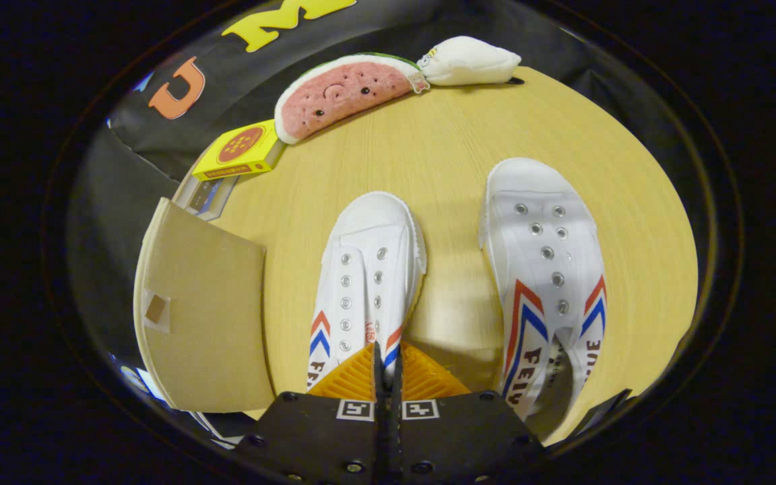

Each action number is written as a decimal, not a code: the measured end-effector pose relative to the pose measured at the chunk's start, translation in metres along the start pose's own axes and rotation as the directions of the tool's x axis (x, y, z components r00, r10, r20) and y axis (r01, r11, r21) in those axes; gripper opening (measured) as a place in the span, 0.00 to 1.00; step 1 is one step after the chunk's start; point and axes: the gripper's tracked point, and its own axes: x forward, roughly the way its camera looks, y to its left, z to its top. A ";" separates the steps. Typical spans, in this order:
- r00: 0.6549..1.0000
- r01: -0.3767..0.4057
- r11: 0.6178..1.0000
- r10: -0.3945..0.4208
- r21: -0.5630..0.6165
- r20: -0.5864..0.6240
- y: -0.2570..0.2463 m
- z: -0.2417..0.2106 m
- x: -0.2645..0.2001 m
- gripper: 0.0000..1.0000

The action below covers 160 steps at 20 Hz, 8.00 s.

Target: Open the storage box then place both shoes into the box .Put the left shoe in first, then the right shoe, with the right side of both shoes facing outward in a uniform manner.

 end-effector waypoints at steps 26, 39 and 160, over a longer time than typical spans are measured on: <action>0.992 -0.092 0.984 0.105 -0.155 0.074 0.315 -0.023 -0.062 0.00; 0.999 -0.015 0.989 0.008 -0.145 -0.047 0.321 -0.058 0.007 0.03; 0.929 0.200 0.965 -0.132 -0.170 0.345 0.241 -0.008 -0.094 0.78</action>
